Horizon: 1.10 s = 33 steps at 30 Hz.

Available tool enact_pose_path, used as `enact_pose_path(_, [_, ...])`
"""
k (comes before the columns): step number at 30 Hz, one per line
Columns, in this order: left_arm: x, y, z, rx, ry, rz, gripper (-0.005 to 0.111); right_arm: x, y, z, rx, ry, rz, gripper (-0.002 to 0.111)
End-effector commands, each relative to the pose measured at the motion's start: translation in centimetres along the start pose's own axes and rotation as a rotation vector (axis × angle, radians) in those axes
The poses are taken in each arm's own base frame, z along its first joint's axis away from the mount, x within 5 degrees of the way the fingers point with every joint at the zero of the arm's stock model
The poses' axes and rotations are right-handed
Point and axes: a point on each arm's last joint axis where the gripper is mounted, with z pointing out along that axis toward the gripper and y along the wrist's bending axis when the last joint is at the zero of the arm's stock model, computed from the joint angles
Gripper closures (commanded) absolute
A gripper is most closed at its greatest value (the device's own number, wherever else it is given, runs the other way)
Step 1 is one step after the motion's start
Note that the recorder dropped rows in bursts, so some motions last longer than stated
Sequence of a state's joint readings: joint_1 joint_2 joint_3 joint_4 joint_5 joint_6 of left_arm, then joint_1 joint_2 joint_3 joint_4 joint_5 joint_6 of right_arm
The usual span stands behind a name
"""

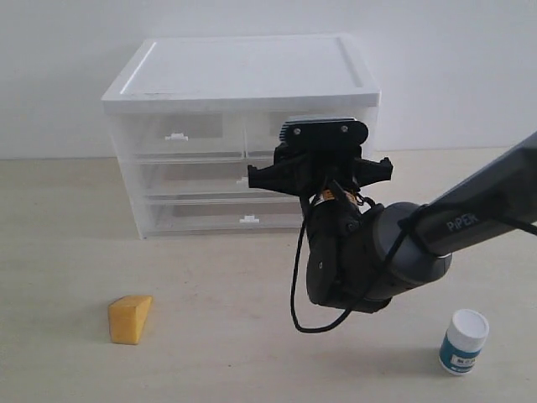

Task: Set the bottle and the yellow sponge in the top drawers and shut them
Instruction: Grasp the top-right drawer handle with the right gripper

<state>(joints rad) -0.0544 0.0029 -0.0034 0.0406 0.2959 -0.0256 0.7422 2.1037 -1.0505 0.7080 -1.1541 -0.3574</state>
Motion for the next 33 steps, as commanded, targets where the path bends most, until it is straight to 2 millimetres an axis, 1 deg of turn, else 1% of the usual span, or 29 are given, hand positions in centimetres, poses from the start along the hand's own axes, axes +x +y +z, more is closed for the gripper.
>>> enact_pose_path(1, [0.1, 0.0, 0.0, -0.001, 0.001, -0.004, 0.103, -0.3, -1.2, 0.9, 0.034, -0.032, 0.001, 0.053])
enact_pose_path(7, [0.1, 0.0, 0.0, -0.001, 0.001, -0.004, 0.103, -0.3, -1.3, 1.1, 0.011, -0.024, 0.022, 0.053])
enact_pose_path(14, [0.1, 0.0, 0.0, -0.001, 0.001, -0.004, 0.103, -0.7, -0.7, 1.7, -0.006, -0.006, 0.039, 0.053])
enact_pose_path(15, [0.1, 0.0, 0.0, -0.001, 0.001, -0.004, 0.103, -0.8, -0.6, 1.8, -0.007, -0.009, 0.042, 0.055])
enact_pose_path(16, [0.1, 0.0, 0.0, -0.001, 0.001, -0.004, 0.103, -0.8, -0.6, 1.8, -0.007, -0.003, 0.043, 0.06])
enact_pose_path(17, [0.1, 0.0, 0.0, -0.001, 0.001, -0.004, 0.103, -0.7, -0.6, 1.8, -0.005, -0.003, 0.044, 0.068])
enact_pose_path(21, [0.1, 0.0, 0.0, -0.001, 0.001, -0.004, 0.103, -0.5, -0.6, 1.8, -0.014, 0.026, 0.045, 0.108])
enact_pose_path(26, [0.1, 0.0, 0.0, -0.001, 0.001, -0.004, 0.103, -0.4, -0.6, 1.8, -0.008, 0.033, 0.038, 0.108])
enact_pose_path(33, [0.1, 0.0, 0.0, -0.001, 0.001, -0.004, 0.103, 0.7, -0.6, 1.5, -0.019, 0.135, 0.009, 0.108])
